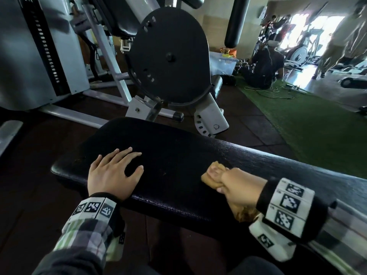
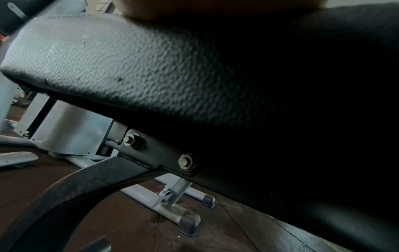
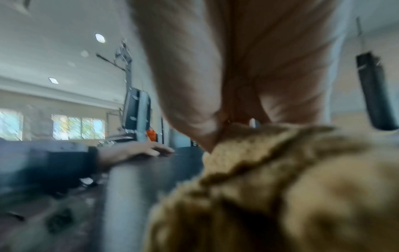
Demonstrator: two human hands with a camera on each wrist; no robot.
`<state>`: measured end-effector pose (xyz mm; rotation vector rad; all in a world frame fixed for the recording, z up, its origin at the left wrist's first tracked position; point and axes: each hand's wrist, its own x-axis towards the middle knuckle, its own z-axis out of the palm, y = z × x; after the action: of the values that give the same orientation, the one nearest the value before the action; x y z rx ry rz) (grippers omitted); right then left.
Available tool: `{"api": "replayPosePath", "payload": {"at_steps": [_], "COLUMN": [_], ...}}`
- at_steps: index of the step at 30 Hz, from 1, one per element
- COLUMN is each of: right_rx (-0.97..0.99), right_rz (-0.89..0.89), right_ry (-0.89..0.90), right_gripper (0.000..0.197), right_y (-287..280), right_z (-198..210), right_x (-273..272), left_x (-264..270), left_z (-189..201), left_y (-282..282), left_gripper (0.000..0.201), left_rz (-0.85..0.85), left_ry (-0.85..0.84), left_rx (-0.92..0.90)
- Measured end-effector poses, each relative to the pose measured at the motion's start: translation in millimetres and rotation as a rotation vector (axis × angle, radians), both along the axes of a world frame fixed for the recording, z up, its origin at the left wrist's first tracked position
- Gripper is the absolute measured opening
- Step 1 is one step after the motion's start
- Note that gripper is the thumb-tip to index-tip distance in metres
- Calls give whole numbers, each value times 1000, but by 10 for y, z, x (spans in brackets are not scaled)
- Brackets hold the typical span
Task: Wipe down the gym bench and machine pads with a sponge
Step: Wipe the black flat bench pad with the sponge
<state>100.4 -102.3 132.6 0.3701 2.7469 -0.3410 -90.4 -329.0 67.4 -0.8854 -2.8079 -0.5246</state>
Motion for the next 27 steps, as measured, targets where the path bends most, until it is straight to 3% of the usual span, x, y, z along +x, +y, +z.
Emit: {"api": "replayPosePath", "payload": {"at_steps": [1,3,9,14,19,22,27], "right_rx": [34,67,179,234,116,29,175], "right_rz": [27,118,-54,-70,50,94,-39], "right_ry": [-36,-11,37,-23,35,32,10], "right_gripper": [40,51,37,43,53,50,46], "right_y": [-95,-234,-143,105,-227,-340,-74], "right_z": [-4,-39,146,166,39,52,105], "right_x": [-21,-177,-502,-74,178,-108,-753], "left_x": [-2,-1,1,7,16,22,0], "left_z": [-2,-4,2,-3,11,24,17], "left_y": [0,-2,-3,2,3,-2,-13], "left_gripper": [59,61,68,61,47,48,67], "left_rz": [2,0,-6,3,-2,-9,-24], "left_ry": [-1,-1,11,4,-10,-18,-21], "left_rx": [2,7,2,18,11,3,-14]}}
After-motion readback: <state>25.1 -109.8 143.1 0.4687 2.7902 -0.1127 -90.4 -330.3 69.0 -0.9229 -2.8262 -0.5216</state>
